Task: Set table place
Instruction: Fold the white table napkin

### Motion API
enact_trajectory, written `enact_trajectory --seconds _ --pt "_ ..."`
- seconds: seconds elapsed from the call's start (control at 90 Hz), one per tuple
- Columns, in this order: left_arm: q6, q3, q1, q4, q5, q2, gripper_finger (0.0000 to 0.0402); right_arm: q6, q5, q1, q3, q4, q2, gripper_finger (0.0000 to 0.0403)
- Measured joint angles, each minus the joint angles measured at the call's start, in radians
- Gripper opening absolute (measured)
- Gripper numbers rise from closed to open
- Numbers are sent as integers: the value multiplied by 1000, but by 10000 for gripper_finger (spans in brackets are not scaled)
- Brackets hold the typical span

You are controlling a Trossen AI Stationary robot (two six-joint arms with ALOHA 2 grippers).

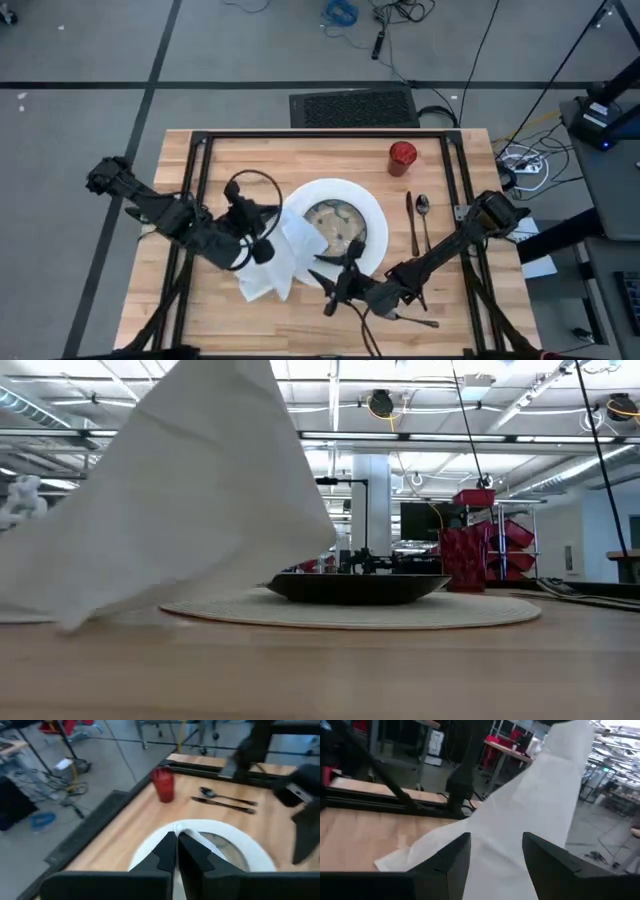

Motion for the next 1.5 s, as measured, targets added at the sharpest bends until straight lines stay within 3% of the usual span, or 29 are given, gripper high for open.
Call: enact_trajectory --seconds 0.289,0.533,0.9,1.256,1.5 --pt "144 0 121 147 -2 -20 0 -138 7 -91 -2 -40 68 166" --pt "145 0 247 149 -3 -65 0 -314 134 -84 -1 -38 74 166" --pt "208 0 266 323 27 -102 0 -394 116 -130 -1 -86 79 166" --pt "350 0 264 532 83 -109 0 -433 140 -192 -1 288 82 166" --pt "378 0 263 558 83 -109 0 -482 339 -237 0 434 81 166"
